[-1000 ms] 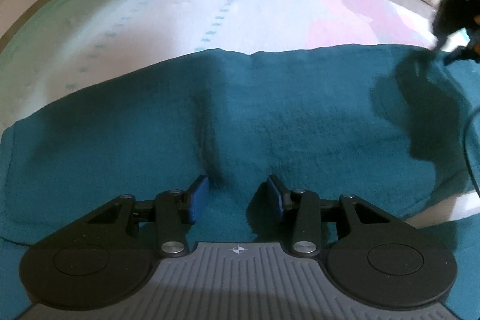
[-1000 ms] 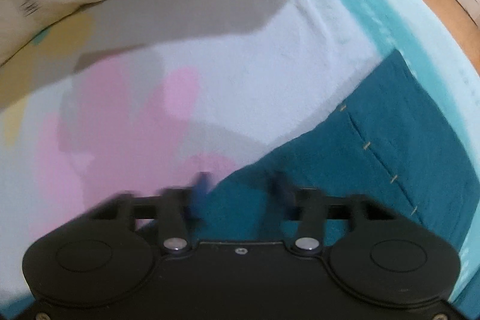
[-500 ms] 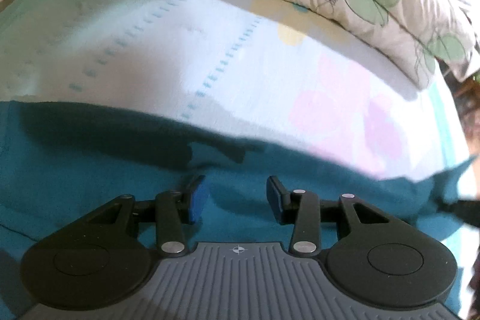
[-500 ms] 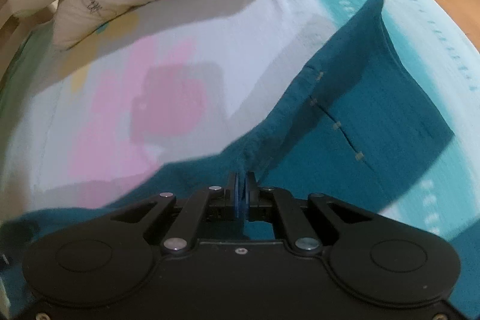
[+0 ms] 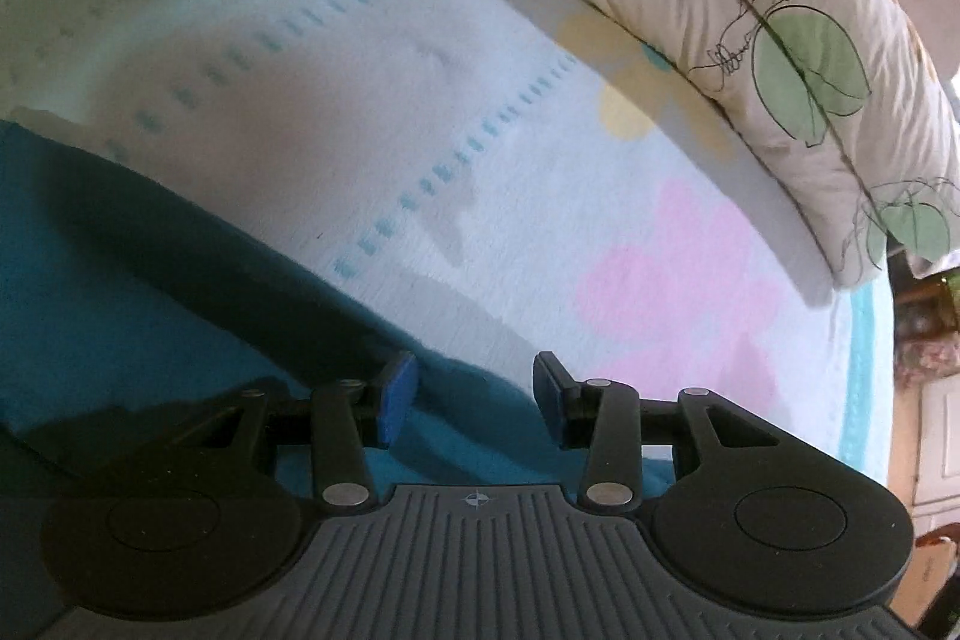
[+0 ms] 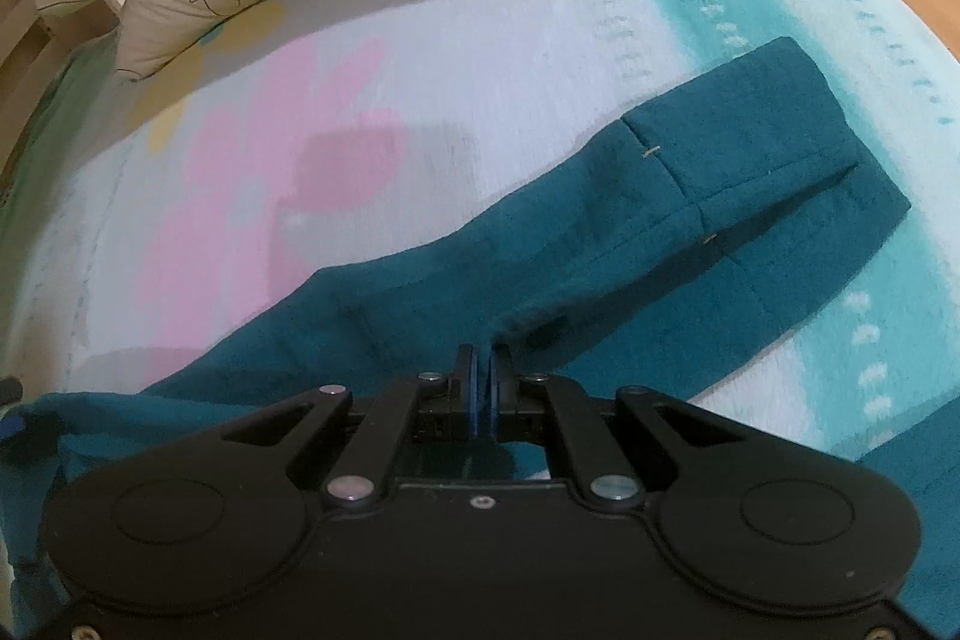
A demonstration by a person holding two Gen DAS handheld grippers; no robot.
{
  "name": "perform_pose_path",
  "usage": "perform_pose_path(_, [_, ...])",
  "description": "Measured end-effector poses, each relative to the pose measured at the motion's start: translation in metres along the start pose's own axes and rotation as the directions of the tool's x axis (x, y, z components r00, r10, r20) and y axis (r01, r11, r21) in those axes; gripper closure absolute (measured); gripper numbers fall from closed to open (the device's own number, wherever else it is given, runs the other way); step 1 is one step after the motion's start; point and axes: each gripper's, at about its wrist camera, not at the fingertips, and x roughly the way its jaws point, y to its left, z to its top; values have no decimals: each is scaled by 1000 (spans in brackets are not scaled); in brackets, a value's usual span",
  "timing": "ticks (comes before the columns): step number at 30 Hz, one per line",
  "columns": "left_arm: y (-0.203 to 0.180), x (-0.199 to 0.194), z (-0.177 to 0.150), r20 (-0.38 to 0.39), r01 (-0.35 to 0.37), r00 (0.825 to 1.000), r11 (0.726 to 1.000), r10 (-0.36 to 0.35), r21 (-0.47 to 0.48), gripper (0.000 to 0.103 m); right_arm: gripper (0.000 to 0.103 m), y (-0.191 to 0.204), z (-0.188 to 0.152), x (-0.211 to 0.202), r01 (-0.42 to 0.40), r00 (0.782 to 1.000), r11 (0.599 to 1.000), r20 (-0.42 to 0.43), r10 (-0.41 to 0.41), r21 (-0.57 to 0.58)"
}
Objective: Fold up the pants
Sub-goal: 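Close the right gripper on the hem while the left gripper closes on the other hem, then lift the hems with both grippers and fold them over toward the waistband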
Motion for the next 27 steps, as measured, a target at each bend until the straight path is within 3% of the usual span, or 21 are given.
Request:
perform_pose_path(6, [-4, 23, -6, -76, -127, 989, 991, 129, 29, 62, 95, -6, -6, 4, -13, 1000, 1000, -16, 13, 15])
perform_pose_path(12, [3, 44, -6, -135, -98, 987, 994, 90, -54, 63, 95, -7, -8, 4, -16, 1000, 1000, -11, 16, 14])
perform_pose_path(13, [4, 46, -6, -129, -94, 988, 993, 85, -66, 77, 95, -7, -8, 3, -19, 1000, 1000, -6, 19, 14])
perform_pose_path(14, [4, 46, -6, -118, -91, 990, 993, 82, -71, 90, 95, -7, -9, 1, -24, 1000, 1000, 2, 24, 12])
perform_pose_path(15, [2, 42, -6, -87, -89, 993, 994, 83, -71, 97, 96, -7, -9, -1, -30, 999, 999, 12, 30, 12])
perform_pose_path(20, [-21, -9, -12, 50, -90, 995, 995, 88, 43, 99, 96, -9, -12, -31, -79, 994, 997, 82, 77, 23])
perform_pose_path(27, [-24, -108, -51, 183, -66, 982, 983, 34, 169, 99, 96, -8, -46, -115, -140, 974, 990, 179, 138, 2])
